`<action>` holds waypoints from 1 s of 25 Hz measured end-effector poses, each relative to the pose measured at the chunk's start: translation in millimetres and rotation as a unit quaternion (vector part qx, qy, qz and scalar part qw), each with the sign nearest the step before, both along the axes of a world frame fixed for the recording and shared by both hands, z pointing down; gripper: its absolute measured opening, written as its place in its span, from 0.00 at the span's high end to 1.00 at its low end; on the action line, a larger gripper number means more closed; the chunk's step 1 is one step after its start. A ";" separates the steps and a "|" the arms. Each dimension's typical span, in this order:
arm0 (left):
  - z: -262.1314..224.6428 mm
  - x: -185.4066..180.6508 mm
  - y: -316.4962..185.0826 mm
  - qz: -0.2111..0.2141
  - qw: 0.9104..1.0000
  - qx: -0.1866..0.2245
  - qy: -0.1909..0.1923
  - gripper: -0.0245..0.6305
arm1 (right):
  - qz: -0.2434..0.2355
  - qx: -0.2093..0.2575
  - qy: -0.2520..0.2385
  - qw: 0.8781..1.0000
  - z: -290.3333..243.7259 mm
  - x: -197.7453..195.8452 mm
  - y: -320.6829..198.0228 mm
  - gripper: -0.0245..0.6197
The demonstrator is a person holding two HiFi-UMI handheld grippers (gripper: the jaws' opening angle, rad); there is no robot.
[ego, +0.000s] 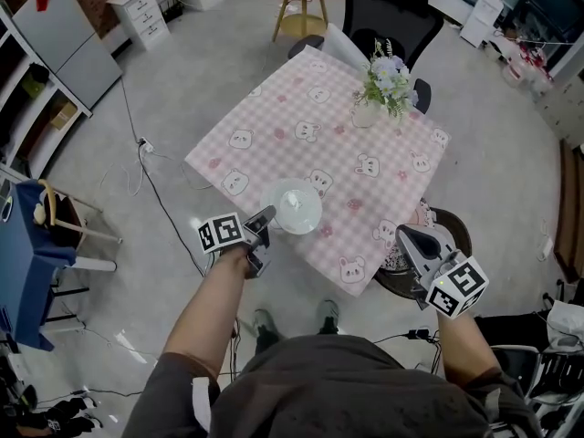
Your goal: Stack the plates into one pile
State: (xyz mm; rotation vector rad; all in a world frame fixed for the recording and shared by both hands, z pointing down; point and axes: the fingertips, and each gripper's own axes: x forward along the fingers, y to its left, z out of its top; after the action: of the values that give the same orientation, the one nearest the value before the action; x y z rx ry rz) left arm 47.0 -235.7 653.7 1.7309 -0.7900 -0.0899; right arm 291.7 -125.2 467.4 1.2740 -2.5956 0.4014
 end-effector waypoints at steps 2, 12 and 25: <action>9.6 -4.5 -7.4 -0.009 1.000 -0.006 -0.012 0.94 | 0.001 -0.002 0.001 1.000 2.6 0.1 -0.8 0.97; 49.7 -7.0 -9.3 0.056 0.981 0.002 -0.187 0.62 | 0.004 -0.010 0.004 1.000 6.0 2.3 -1.6 0.97; 56.0 -7.1 -13.0 0.037 0.982 0.002 -0.184 0.61 | 0.008 -0.007 0.002 1.000 5.2 5.5 -4.3 0.97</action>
State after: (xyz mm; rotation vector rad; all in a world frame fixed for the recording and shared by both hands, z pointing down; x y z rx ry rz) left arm 39.9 -248.7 709.7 1.8033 -0.9908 0.2874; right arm 297.2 -129.5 472.6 1.2919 -2.5767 0.4190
